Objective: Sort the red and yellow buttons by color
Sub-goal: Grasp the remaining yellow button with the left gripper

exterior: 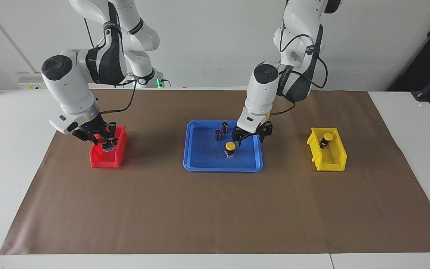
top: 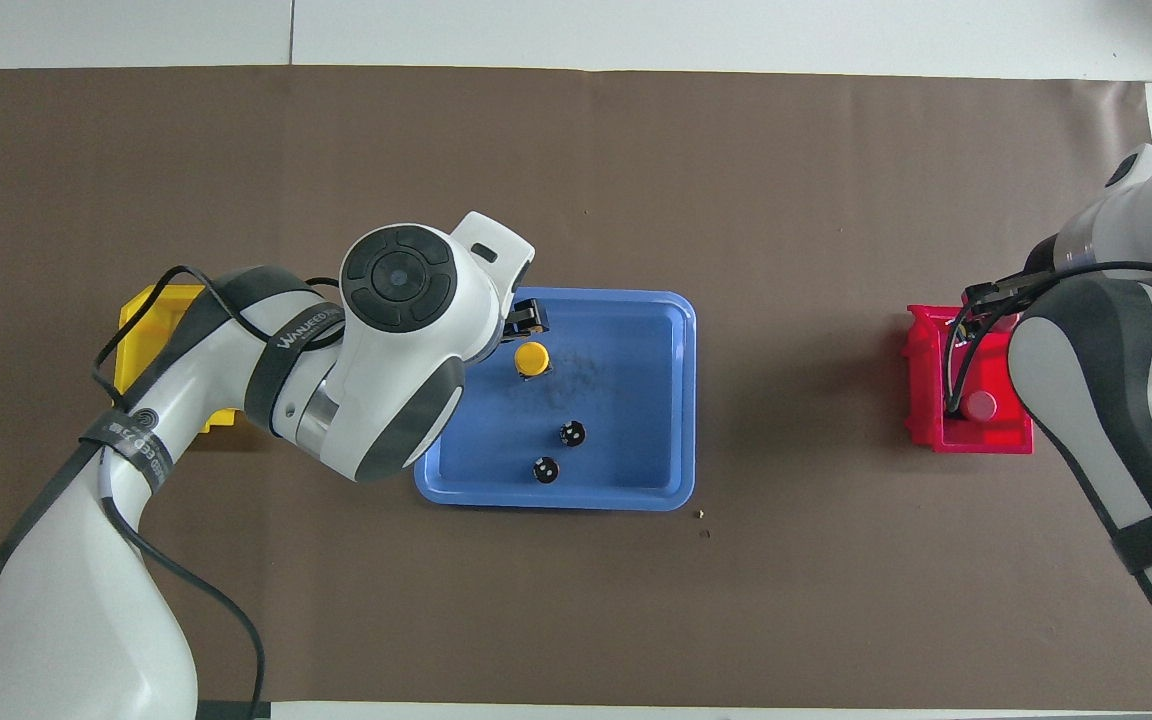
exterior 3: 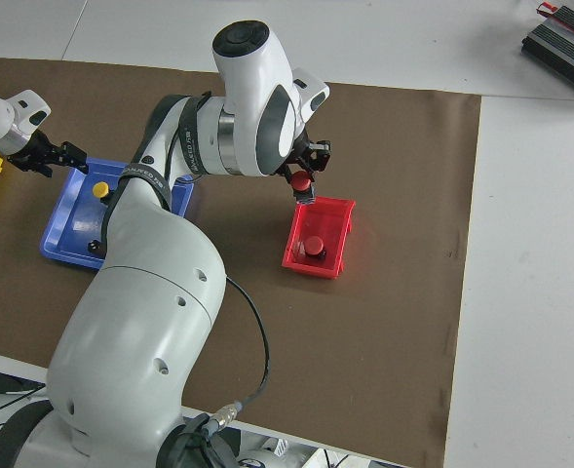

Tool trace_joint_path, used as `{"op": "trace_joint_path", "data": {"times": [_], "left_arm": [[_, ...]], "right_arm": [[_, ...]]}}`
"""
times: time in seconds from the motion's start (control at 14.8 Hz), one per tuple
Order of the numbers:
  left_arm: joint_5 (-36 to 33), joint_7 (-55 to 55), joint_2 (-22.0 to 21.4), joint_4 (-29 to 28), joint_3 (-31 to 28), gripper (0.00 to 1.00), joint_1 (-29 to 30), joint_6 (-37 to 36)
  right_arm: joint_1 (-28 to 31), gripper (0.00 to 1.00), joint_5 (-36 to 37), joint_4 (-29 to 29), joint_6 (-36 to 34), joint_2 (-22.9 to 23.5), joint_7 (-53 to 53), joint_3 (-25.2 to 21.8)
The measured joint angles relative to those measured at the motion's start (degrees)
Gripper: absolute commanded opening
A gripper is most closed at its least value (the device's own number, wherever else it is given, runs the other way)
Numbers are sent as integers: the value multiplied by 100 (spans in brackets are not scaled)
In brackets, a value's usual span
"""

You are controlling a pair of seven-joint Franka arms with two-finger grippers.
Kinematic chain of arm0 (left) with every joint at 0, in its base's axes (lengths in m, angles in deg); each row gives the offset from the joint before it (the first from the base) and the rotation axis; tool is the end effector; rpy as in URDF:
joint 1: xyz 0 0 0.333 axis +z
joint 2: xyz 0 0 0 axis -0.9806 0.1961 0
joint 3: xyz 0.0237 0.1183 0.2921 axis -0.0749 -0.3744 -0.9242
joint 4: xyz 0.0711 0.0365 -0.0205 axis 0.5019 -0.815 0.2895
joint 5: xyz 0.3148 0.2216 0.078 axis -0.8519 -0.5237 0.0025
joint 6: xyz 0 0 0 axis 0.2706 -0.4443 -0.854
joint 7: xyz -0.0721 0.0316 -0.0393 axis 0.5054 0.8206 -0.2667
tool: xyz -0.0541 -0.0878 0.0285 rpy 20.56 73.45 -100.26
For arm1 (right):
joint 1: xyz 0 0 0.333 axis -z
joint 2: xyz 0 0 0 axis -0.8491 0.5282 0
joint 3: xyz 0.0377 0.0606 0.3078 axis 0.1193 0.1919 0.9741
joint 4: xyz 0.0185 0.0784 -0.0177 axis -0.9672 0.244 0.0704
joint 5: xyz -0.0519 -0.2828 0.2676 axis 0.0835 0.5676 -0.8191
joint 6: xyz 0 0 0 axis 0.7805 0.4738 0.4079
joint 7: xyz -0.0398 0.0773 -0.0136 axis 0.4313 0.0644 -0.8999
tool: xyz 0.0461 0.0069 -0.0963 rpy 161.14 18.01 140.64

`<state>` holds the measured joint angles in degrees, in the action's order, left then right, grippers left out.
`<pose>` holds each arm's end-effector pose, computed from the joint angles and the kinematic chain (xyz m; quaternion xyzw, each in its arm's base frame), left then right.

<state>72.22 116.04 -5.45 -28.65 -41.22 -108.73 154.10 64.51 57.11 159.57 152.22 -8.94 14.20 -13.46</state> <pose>0.5059 -0.3865 0.3850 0.9971 0.0718 0.0216 0.0152 0.5729 -0.0223 0.4380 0.9951 0.0930 -0.0049 0.0338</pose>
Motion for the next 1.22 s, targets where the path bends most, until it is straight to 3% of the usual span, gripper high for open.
{"op": "trace_joint_path", "data": {"times": [0.41, 0.54, 0.61, 0.81, 0.88, 1.01, 1.08, 1.22], "left_arm": [[0, 437, 319, 19, -5, 99, -318, 210], [0, 463, 319, 20, -7, 75, -324, 210], [0, 474, 319, 20, -10, 69, -324, 213], [0, 501, 320, 21, -15, 69, -324, 285], [0, 510, 320, 21, -15, 57, -324, 305], [0, 564, 321, 21, -15, 12, -324, 314], [0, 633, 323, 21, -15, 3, -324, 314], [0, 693, 331, 20, -15, 2, -324, 316]], "right_arm": [[303, 14, 0, 759, 729, -282, -505, 0], [301, 14, 0, 994, 1045, -288, -505, 9], [301, 14, 0, 1087, 1156, -288, -505, 12], [307, 14, 0, 1354, 1562, -280, -502, 9], [312, 14, 0, 1464, 1736, -275, -501, 8], [323, 15, 0, 1684, 2040, -241, -492, 8], [327, 20, 0, 1751, 2135, -201, -486, 8], [343, 42, 0, 1780, 2229, -130, -485, 8]]}}
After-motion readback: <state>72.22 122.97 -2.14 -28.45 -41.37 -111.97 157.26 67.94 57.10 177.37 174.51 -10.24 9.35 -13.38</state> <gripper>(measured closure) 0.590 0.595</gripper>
